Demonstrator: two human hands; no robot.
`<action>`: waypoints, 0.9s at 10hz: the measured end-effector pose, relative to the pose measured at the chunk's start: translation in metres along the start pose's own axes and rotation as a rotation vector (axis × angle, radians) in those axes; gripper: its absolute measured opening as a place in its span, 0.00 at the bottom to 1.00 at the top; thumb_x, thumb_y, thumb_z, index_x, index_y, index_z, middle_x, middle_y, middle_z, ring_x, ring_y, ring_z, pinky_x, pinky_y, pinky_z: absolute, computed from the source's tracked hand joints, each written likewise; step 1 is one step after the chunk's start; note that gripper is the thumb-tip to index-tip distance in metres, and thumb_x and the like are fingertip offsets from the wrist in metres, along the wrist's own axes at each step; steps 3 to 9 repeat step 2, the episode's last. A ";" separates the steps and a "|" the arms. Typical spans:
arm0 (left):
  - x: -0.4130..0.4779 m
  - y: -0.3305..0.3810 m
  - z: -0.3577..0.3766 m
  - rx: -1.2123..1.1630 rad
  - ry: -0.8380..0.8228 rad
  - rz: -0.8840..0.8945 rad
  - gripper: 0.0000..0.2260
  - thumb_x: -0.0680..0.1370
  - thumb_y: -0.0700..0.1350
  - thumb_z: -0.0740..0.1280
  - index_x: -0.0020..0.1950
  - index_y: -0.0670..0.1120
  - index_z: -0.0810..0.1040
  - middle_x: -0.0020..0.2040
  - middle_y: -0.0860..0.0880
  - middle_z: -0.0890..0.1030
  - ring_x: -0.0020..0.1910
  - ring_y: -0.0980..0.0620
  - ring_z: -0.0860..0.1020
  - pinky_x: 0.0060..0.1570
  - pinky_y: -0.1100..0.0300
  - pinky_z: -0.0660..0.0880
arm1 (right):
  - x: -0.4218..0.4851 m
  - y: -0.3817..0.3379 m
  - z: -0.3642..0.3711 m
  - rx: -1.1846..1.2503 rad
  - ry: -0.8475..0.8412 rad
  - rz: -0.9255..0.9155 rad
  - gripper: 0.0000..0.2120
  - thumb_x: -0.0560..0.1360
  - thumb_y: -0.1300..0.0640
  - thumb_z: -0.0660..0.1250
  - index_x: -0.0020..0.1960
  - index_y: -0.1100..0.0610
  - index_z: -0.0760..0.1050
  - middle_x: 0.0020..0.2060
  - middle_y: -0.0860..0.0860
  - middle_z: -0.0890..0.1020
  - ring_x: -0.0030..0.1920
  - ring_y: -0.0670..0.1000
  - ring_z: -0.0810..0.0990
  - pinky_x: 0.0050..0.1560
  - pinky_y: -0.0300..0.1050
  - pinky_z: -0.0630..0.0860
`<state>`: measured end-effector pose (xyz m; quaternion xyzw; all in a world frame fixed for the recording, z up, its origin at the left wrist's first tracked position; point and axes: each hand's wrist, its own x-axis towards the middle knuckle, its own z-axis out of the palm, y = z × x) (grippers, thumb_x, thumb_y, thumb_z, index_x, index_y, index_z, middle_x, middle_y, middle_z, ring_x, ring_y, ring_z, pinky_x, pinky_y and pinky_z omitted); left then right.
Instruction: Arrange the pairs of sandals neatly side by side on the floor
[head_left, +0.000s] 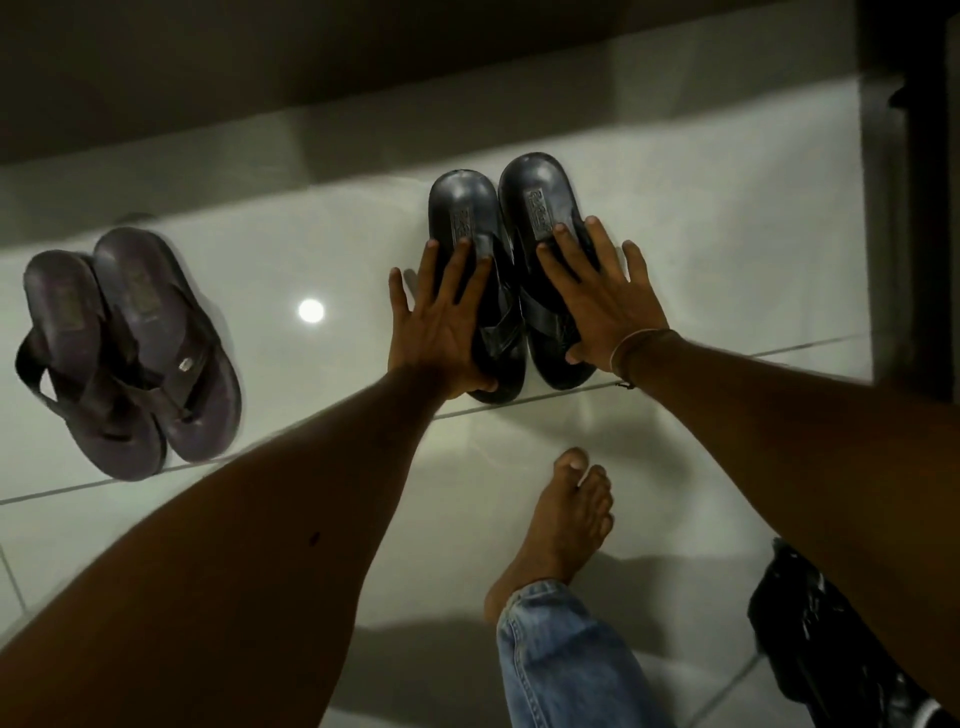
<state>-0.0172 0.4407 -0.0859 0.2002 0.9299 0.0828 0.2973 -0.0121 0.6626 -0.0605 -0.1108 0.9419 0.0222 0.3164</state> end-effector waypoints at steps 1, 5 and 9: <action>-0.003 -0.002 -0.019 0.012 -0.002 0.015 0.67 0.60 0.72 0.79 0.86 0.52 0.41 0.87 0.44 0.42 0.84 0.37 0.37 0.78 0.27 0.40 | -0.005 -0.002 -0.015 0.018 0.030 0.030 0.70 0.58 0.46 0.84 0.83 0.53 0.39 0.83 0.58 0.42 0.81 0.67 0.41 0.77 0.72 0.51; -0.028 -0.001 -0.046 -0.003 0.019 0.071 0.67 0.61 0.74 0.76 0.86 0.50 0.39 0.86 0.44 0.40 0.84 0.39 0.36 0.78 0.28 0.38 | -0.032 -0.013 -0.035 0.059 0.070 0.039 0.68 0.61 0.50 0.83 0.82 0.52 0.36 0.83 0.58 0.40 0.81 0.66 0.41 0.77 0.71 0.49; -0.028 -0.001 -0.046 -0.003 0.019 0.071 0.67 0.61 0.74 0.76 0.86 0.50 0.39 0.86 0.44 0.40 0.84 0.39 0.36 0.78 0.28 0.38 | -0.032 -0.013 -0.035 0.059 0.070 0.039 0.68 0.61 0.50 0.83 0.82 0.52 0.36 0.83 0.58 0.40 0.81 0.66 0.41 0.77 0.71 0.49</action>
